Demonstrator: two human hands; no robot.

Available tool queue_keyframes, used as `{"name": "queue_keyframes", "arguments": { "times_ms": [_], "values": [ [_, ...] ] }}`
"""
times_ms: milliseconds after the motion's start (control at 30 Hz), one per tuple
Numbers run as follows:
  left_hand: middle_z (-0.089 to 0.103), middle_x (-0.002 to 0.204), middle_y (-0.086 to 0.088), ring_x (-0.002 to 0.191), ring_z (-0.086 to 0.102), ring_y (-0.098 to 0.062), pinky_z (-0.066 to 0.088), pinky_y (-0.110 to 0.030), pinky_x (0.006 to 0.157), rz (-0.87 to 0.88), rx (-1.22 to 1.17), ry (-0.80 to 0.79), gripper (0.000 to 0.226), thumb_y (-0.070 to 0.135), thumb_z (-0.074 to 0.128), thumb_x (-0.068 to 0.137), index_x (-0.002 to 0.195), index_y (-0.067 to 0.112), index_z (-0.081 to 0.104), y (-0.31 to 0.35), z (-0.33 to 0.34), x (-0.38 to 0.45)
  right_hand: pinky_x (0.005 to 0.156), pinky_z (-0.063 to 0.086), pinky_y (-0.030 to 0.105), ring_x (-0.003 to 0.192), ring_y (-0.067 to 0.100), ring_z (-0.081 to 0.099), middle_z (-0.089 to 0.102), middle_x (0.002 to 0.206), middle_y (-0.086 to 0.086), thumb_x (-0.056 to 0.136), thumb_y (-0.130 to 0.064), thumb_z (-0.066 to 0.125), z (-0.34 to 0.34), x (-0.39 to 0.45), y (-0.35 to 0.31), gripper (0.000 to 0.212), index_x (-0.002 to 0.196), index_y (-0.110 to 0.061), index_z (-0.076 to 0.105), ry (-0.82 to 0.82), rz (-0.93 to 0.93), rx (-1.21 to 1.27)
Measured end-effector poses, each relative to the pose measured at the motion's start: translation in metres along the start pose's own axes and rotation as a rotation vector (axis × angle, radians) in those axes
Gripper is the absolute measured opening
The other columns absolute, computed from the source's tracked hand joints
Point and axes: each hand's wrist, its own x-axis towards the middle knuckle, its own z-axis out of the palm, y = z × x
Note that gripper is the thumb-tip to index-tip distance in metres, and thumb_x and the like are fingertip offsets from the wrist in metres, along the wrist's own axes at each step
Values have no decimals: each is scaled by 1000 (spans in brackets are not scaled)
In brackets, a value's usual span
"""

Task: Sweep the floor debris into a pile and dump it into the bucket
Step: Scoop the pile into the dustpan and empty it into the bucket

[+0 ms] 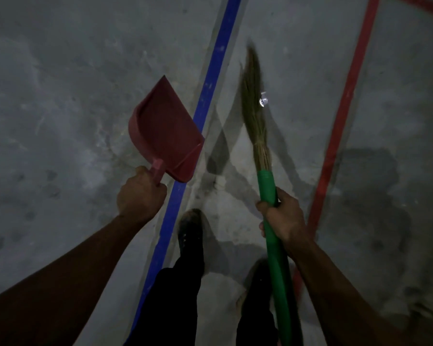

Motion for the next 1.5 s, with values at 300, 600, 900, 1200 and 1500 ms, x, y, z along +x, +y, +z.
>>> {"name": "queue_keyframes", "arguments": {
  "times_ms": [300,600,900,1200,1500],
  "values": [
    [53,80,-9,71,52,-28,37,-33,61,78,-35,-24,23,20,61,85,90,7,43,22,6,10,80,58,47,90,28,64,56,108,1,86,-23,60,-34,65,-48,71,149,-29,27,220,-147,-427],
    [54,85,-10,78,56,-29,39,-33,65,68,-5,-82,26,22,61,86,99,3,49,34,16,19,88,53,42,101,35,58,53,117,16,89,-25,60,-28,88,-16,64,146,-20,32,55,-115,-895],
    [61,98,-19,91,60,-35,44,-35,69,74,-21,-166,25,24,63,86,92,3,50,43,10,18,51,53,30,65,25,62,61,102,8,89,1,57,-18,2,29,73,149,-33,34,141,46,117],
    [48,81,-6,77,49,-23,38,-31,67,95,12,-169,22,23,62,87,90,6,48,49,7,18,48,50,29,56,25,58,62,94,15,90,-3,61,53,24,25,61,137,-38,45,7,127,321],
    [46,62,0,70,54,-22,35,-27,54,87,-96,-232,34,16,62,89,62,14,42,54,11,11,48,51,31,51,21,58,63,94,13,92,-4,60,10,9,1,50,126,-40,49,66,15,286]
  ]
}}
